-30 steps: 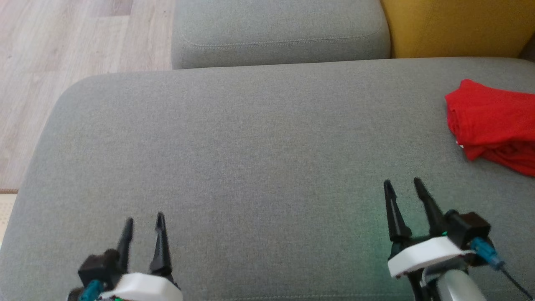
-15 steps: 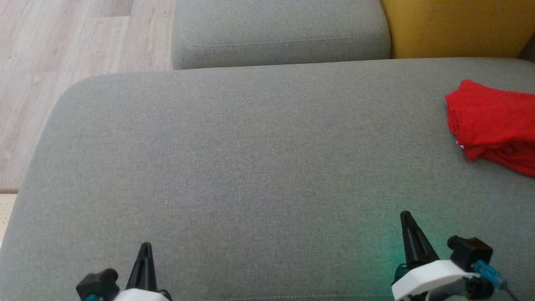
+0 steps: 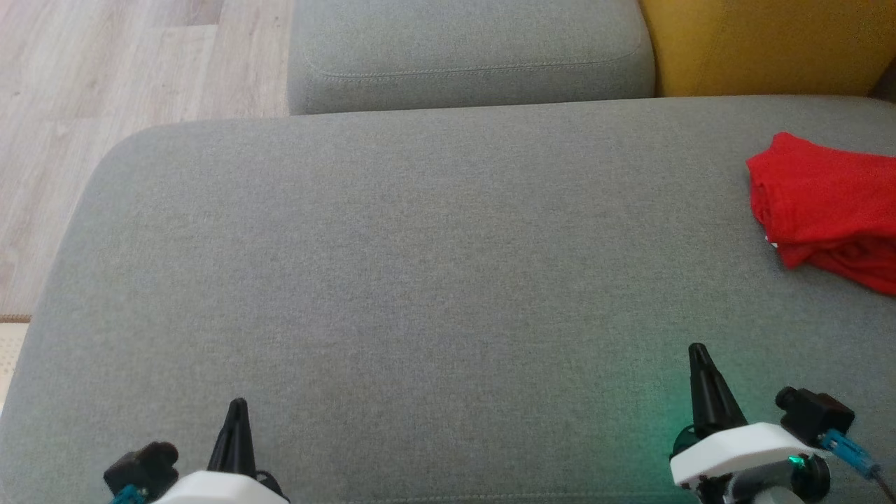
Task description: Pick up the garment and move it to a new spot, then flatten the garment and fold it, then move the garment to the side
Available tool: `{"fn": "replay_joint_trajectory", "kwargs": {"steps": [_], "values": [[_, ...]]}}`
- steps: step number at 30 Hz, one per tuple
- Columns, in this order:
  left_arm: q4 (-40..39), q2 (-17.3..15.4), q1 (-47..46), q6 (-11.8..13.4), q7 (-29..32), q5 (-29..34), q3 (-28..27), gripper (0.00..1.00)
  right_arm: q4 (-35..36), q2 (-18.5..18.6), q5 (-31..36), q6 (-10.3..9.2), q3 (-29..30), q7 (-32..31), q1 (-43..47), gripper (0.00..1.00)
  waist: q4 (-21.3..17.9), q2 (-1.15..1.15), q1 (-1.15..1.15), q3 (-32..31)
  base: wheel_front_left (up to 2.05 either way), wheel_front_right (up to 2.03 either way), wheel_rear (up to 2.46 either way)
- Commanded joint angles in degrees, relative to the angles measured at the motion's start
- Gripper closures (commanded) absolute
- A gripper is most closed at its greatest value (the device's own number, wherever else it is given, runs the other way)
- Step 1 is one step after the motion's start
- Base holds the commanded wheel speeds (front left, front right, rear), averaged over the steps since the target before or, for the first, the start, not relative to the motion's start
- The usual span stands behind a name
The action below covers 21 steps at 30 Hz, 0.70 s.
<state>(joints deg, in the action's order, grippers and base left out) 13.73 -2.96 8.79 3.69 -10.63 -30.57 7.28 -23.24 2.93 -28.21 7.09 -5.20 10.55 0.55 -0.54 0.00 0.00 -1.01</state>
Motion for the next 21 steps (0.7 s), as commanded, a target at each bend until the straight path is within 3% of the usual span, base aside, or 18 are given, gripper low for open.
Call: {"fn": "replay_joint_trajectory", "kwargs": {"steps": [1, 21], "values": [[-1.4, -0.5, -2.9, -0.4, 0.1, -1.4, -0.9, 1.0, 2.1, 0.6, -1.5, 0.09, 0.2, -0.4, -2.7, 1.0, 0.0, 0.0, 0.0, 0.0, 0.0, 0.0, 0.0], [-1.2, -0.8, -5.3, -2.6, 3.1, -14.0, -2.9, 1.0, 3.6, 0.8, -14.6, 0.15, 2.0, -3.4, -3.5, 1.0, 0.1, 0.0, 0.0, 0.3, 0.0, 0.0, 0.0]]}}
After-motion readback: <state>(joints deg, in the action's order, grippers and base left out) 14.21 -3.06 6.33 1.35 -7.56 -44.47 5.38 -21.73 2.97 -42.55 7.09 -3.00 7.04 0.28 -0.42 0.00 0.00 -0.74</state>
